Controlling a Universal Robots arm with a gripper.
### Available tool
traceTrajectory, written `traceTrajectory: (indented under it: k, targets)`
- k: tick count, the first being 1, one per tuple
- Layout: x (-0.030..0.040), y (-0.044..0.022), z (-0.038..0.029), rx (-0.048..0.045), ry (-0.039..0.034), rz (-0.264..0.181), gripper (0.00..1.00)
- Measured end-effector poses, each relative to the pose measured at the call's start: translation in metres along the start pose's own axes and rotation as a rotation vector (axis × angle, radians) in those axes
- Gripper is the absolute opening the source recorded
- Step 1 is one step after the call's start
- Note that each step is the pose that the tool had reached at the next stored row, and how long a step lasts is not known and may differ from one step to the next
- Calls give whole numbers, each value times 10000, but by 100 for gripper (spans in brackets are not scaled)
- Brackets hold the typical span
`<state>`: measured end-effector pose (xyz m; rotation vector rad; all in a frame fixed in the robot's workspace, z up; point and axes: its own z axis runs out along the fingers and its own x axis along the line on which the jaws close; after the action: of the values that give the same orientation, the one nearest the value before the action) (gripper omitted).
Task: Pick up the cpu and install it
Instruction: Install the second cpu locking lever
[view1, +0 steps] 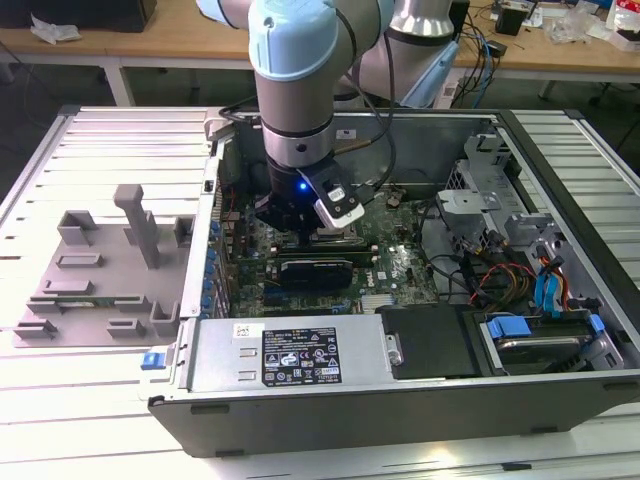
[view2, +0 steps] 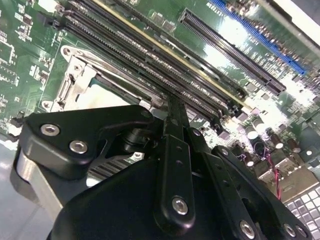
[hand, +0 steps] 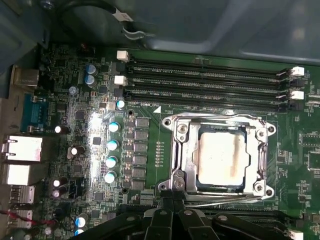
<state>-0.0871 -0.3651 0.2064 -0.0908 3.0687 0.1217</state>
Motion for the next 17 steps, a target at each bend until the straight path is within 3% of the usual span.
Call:
traceTrajectory:
  k: [2,4,8,12,13,17]
  targets:
    - [5,0,5,-250,-62,12,11]
    - [13,-4,18,-390,-120,16,11]
    - [12,-3,-9,-396,-120,18,11]
    - [-9,20,-294,-391,-119,18,11]
    - [-27,30,-425,-384,-117,15,11]
    - [-205,19,-415,-383,-112,18,11]
